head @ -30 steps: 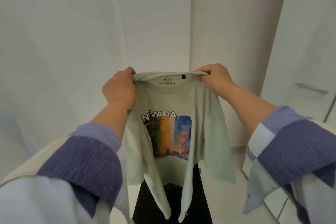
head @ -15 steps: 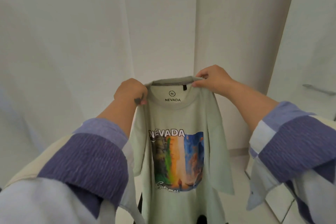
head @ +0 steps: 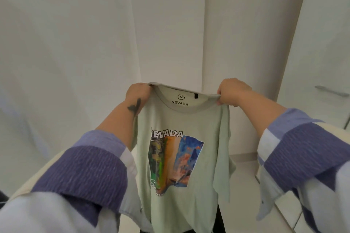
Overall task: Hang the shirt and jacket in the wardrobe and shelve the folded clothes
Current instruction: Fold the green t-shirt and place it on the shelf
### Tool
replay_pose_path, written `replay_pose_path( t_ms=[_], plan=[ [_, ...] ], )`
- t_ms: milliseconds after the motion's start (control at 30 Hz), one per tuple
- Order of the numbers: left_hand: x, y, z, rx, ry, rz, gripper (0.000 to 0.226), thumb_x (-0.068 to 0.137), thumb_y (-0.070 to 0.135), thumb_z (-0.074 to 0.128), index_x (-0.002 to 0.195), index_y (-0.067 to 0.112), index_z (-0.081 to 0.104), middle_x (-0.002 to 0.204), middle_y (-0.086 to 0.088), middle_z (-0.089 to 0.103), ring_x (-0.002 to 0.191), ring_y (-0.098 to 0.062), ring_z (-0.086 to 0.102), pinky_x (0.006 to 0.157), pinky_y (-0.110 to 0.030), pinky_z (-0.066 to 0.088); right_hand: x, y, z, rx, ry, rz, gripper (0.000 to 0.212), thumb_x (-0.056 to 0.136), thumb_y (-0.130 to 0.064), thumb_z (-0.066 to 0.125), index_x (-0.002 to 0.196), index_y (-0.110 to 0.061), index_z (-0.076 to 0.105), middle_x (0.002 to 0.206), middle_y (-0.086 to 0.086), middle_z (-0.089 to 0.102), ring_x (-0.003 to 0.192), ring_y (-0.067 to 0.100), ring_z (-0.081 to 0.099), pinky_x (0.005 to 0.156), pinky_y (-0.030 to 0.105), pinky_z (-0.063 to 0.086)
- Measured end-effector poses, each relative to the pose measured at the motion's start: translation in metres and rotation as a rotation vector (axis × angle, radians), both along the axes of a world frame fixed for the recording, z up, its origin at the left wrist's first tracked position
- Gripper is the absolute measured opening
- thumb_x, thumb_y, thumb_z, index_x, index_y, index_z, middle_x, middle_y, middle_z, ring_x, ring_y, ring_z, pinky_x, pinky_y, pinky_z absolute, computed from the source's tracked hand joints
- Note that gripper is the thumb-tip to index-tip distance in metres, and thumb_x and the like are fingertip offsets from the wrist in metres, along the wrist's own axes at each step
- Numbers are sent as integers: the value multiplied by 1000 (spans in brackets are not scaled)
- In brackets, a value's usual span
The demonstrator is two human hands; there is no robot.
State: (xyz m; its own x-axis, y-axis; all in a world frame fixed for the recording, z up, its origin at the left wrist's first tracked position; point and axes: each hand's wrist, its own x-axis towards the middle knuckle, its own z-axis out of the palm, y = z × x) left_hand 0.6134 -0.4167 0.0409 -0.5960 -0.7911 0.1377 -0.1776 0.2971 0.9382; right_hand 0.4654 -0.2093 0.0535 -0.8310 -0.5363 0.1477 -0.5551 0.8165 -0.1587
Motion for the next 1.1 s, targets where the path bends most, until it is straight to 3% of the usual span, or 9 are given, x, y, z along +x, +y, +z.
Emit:
replay_pose_path(
  t_ms=[133,233,267,367,533,667,800,900,1100],
  plan=[
    [15,4,3,145,291,-145,19,90,19,49,80,20,65,93,-4,59,87,-22,52,82,-36,43,-5,1,3,-153,-78,-164,12,85,-17,62,90,-6,59,82,10,59,70,26,59,65,31,50],
    [22,4,12,244,413,-178,23,88,20,44,78,21,64,80,0,60,75,-17,51,69,-31,41,3,-3,6,-418,-567,-201,34,98,-15,42,70,0,52,56,13,62,42,23,59,42,24,50],
    [22,3,15,245,422,-191,23,88,21,42,79,20,64,79,0,60,74,-17,50,68,-31,40,6,-6,6,-495,-692,-180,38,101,-16,35,75,3,54,65,17,67,49,25,64,43,26,52],
    [20,5,24,249,462,-206,26,90,23,38,82,21,62,80,-1,60,74,-18,53,73,-32,42,16,-13,9,-759,-772,-125,31,101,-16,29,120,-3,51,112,22,56,100,36,60,82,48,52],
    [20,-3,35,321,530,-235,32,95,24,34,80,23,62,75,2,66,73,-17,59,75,-31,46,26,-19,9,-1210,-1181,205,26,93,-23,31,70,-21,43,75,-1,49,66,21,45,69,37,36],
    [21,-13,32,404,494,-278,31,96,24,34,82,19,62,66,2,69,65,-17,63,66,-26,52,25,-28,12,-1370,-1277,350,30,97,-26,29,81,-16,52,85,7,63,79,26,62,74,36,51],
    [24,-22,29,448,365,-410,27,88,15,40,101,10,64,85,-5,72,72,-21,69,65,-27,58,17,-35,20,-1235,-1193,351,38,100,-31,26,113,-16,58,101,8,67,91,24,65,82,34,51],
    [17,-27,23,466,275,-447,31,85,6,42,108,9,63,104,-9,71,89,-24,69,78,-34,59,6,-43,16,-1169,-1106,319,42,101,-30,24,98,-17,64,95,3,69,86,18,66,77,29,52],
    [-11,-41,-11,506,182,-363,24,85,5,42,95,11,63,87,-6,74,76,-20,70,67,-29,59,-17,-77,-24,-1220,-1083,162,37,101,-37,31,102,-18,62,107,5,68,94,20,65,78,30,55]
  ],
)
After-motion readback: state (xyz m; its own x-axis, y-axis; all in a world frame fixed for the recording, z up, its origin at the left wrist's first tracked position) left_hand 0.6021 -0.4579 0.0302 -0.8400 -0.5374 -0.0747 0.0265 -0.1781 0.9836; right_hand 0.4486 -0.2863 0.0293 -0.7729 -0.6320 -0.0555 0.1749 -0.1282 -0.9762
